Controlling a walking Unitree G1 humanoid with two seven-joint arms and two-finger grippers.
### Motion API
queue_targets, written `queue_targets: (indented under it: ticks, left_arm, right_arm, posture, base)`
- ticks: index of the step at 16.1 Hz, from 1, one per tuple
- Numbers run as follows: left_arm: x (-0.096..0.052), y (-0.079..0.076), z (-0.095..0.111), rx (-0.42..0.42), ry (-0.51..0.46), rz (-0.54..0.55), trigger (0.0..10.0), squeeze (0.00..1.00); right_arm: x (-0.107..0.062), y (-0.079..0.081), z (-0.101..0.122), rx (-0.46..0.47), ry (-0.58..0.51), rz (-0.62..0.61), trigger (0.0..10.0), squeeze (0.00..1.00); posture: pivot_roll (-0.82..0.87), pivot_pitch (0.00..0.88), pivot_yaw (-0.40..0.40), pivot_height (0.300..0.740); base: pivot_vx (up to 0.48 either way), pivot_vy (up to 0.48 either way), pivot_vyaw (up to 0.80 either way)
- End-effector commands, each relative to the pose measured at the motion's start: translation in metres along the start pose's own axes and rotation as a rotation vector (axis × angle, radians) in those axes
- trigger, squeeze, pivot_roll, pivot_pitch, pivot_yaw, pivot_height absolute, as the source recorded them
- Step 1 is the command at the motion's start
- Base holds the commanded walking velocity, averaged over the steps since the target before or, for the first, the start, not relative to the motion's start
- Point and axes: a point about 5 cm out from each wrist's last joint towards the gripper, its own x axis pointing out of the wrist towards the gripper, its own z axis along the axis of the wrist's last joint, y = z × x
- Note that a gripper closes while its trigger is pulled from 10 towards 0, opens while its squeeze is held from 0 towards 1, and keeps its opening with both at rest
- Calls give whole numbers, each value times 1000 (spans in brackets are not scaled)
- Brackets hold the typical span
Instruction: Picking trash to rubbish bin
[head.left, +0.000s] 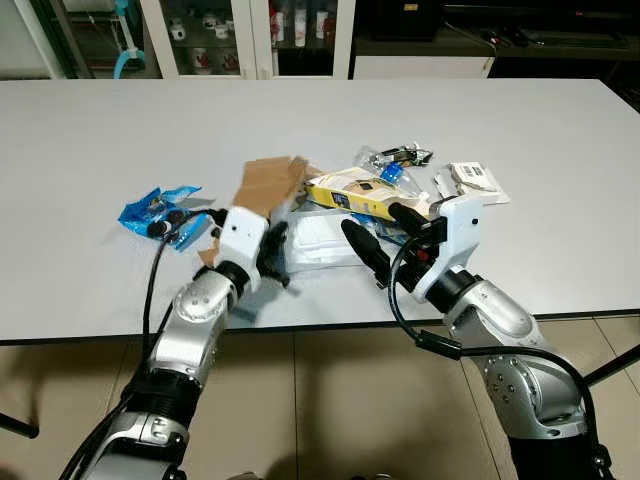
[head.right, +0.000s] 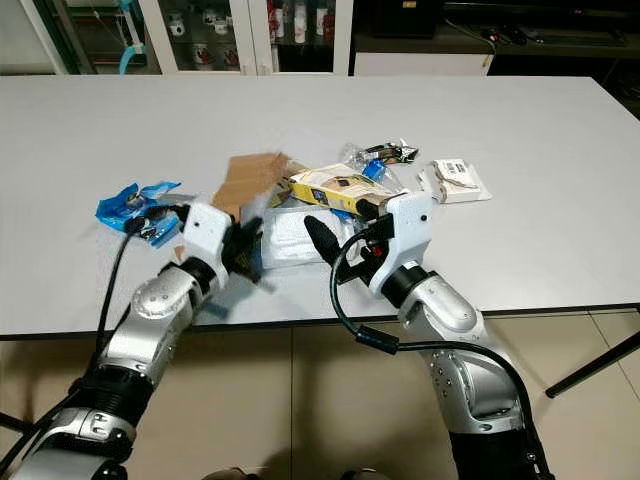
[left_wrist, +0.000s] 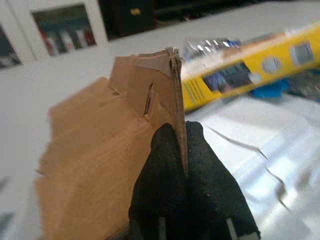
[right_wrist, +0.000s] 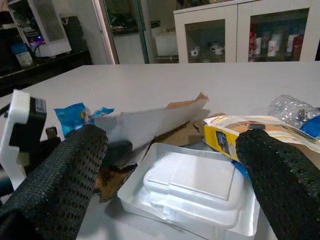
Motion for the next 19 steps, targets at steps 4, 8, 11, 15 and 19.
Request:
queue_targets:
  ticks: [4, 8, 11, 15, 19]
  left_arm:
    - [7, 16, 42, 20, -159, 100, 0, 0]
    - [10, 24, 74, 40, -264, 156, 10000, 0]
    - [7, 23, 95, 71, -323, 195, 10000, 0]
    - [0, 22, 107, 84, -367, 226, 10000, 0]
    - [-9, 35, 99, 102, -329, 298, 10000, 0]
  right_arm:
    - [4, 0, 2, -13, -7, -1, 10000, 0]
    - [5, -5, 5, -22, -30, -47, 10000, 0]
    - [7, -15, 15, -20, -94, -136, 10000, 0]
    - [6, -28, 26, -9, -174, -251, 10000, 0]
    - [1, -46, 35, -13, -241, -386, 10000, 0]
  posture:
    - [-15, 78, -24, 740]
    - [-14, 76, -21, 740]
    - [-13, 74, -17, 740]
    - [-8, 70, -15, 740]
    - [-2, 48, -10, 740]
  base:
    - [0, 0, 0]
    - [0, 0, 0]
    - [0, 0, 0]
    - [0, 0, 0]
    - [0, 0, 0]
